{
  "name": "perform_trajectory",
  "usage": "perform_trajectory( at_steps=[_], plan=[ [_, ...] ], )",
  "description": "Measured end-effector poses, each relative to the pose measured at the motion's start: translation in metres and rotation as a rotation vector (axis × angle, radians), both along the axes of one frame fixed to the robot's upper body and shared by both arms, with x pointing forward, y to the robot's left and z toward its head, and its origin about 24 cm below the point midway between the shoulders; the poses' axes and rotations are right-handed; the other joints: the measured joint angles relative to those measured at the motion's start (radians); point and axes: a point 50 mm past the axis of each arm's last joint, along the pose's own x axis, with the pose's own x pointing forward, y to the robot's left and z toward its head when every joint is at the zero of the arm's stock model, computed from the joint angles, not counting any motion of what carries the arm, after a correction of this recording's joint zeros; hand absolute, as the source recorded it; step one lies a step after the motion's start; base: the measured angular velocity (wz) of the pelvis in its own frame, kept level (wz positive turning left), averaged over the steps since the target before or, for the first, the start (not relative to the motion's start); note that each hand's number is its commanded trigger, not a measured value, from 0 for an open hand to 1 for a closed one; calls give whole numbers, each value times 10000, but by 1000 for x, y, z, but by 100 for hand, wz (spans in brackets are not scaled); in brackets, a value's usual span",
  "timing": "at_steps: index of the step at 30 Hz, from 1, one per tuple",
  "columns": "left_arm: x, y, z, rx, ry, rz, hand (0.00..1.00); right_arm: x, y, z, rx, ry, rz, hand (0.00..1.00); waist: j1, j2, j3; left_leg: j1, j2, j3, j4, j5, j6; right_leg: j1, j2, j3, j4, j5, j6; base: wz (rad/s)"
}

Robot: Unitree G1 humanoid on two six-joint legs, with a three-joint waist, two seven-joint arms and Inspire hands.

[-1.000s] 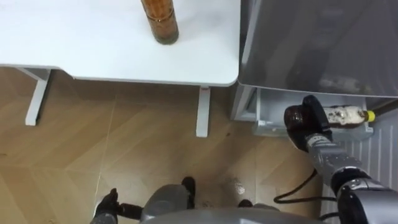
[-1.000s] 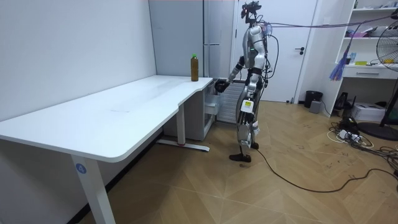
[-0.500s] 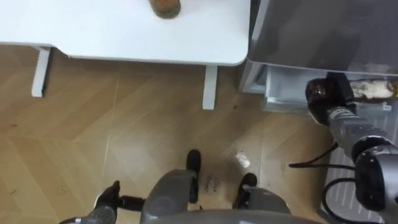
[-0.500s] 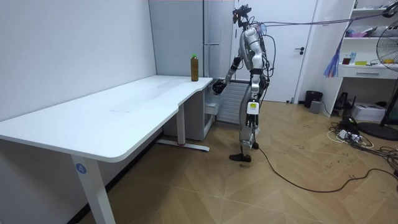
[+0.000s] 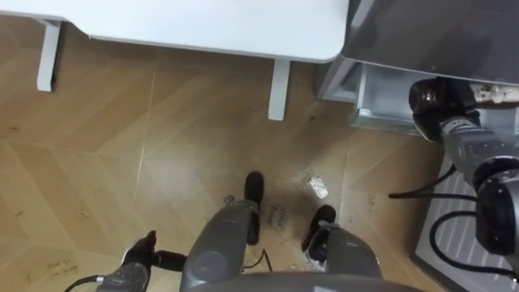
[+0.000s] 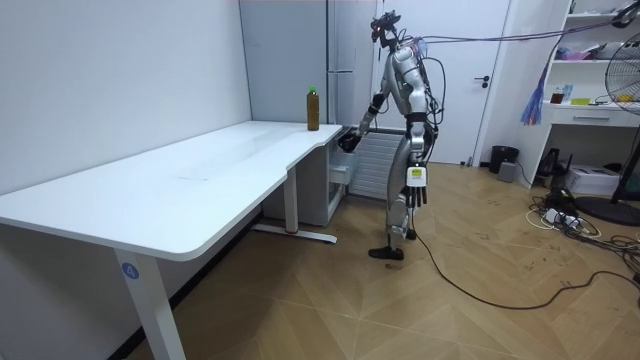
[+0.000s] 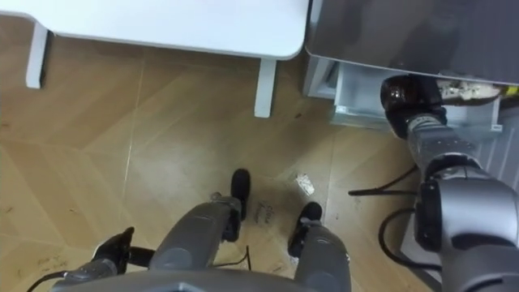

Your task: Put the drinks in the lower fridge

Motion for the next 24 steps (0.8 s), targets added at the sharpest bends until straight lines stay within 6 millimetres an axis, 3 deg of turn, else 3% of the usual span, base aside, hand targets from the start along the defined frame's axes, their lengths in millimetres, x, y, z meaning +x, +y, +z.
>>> perform_trajectory(
  at_steps=[2, 3, 4, 13, 24],
  plan=[
    [0, 0, 0, -15, 22, -42, 0, 2, 0, 2, -125, -15, 120, 95, 63, 4, 0, -67, 0, 0, 2, 14, 2, -76, 0, 1, 16, 2, -3, 0],
    [0, -1, 0, -14, 30, -82, 0, 3, 1, 3, -148, -31, 149, 8, 85, 6, -2, -86, 0, 0, 3, 17, 3, -98, -2, 1, 19, 2, -3, 0],
    [0, -1, 0, -24, 32, -142, 0, 4, 1, 4, -150, -67, 162, 0, 132, 7, -1, -122, -2, 0, 2, 22, 8, -140, -10, 0, 46, -3, -7, 0],
    [-1, -5, -1, -70, 175, -582, 0, 13, 2, 13, -168, -300, 243, 0, 362, 12, -4, -316, -73, -9, -31, 69, 28, -388, -120, -42, 197, -61, -9, 2],
    [-2, -9, -2, -275, 245, -874, 0, 13, -3, 16, -336, -257, 292, 0, 362, -7, 6, -313, -133, -43, -29, 92, 56, -417, -190, -55, 317, -148, 17, 1]
  ],
)
